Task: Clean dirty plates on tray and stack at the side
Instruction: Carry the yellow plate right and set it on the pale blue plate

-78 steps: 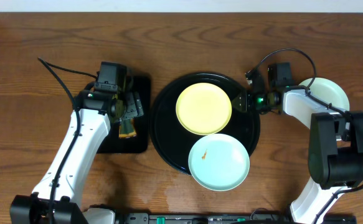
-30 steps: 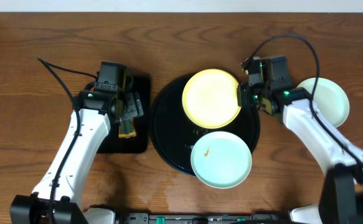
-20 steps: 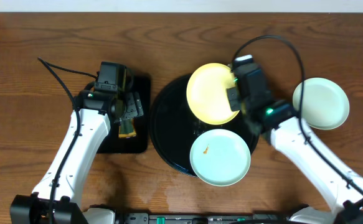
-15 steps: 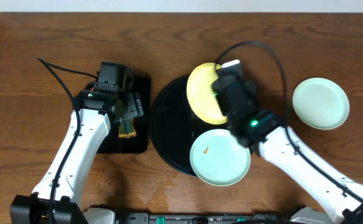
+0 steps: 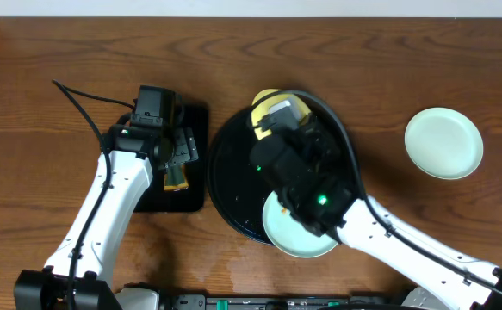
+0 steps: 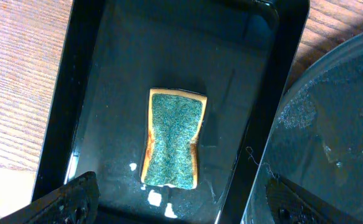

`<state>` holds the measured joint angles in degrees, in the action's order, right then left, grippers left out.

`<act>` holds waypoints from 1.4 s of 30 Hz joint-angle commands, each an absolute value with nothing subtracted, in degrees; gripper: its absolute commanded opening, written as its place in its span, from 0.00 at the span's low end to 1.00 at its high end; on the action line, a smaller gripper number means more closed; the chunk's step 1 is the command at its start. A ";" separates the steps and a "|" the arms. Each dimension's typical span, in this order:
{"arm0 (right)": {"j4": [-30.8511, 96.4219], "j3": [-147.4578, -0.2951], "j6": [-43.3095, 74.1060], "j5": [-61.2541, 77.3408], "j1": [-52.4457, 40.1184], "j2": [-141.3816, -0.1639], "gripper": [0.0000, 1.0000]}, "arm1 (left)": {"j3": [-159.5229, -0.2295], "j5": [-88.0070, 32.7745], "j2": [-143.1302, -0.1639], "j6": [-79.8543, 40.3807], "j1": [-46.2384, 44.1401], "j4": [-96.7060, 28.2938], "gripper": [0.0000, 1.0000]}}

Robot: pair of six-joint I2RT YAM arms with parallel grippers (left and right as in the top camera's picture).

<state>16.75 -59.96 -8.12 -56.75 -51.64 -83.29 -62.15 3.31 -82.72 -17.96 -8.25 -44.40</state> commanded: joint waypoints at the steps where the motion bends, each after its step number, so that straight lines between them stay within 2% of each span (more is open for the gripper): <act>1: 16.05 -60.23 -12.97 -63.92 -53.93 -82.13 0.01 | -62.74 3.42 -82.72 -17.67 -8.05 -44.47 0.87; 34: 15.38 -60.23 -13.67 -64.47 -54.65 -82.13 0.01 | -62.74 3.40 -82.72 -17.67 -8.05 -44.47 0.87; 42: 19.00 -60.23 1.30 -62.52 -48.31 -82.08 0.01 | -62.74 3.42 -82.72 -17.67 -8.05 -44.47 0.87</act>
<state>17.69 -59.96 -8.21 -62.57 -51.94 -83.29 -62.15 3.31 -82.72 -17.96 -8.25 -44.40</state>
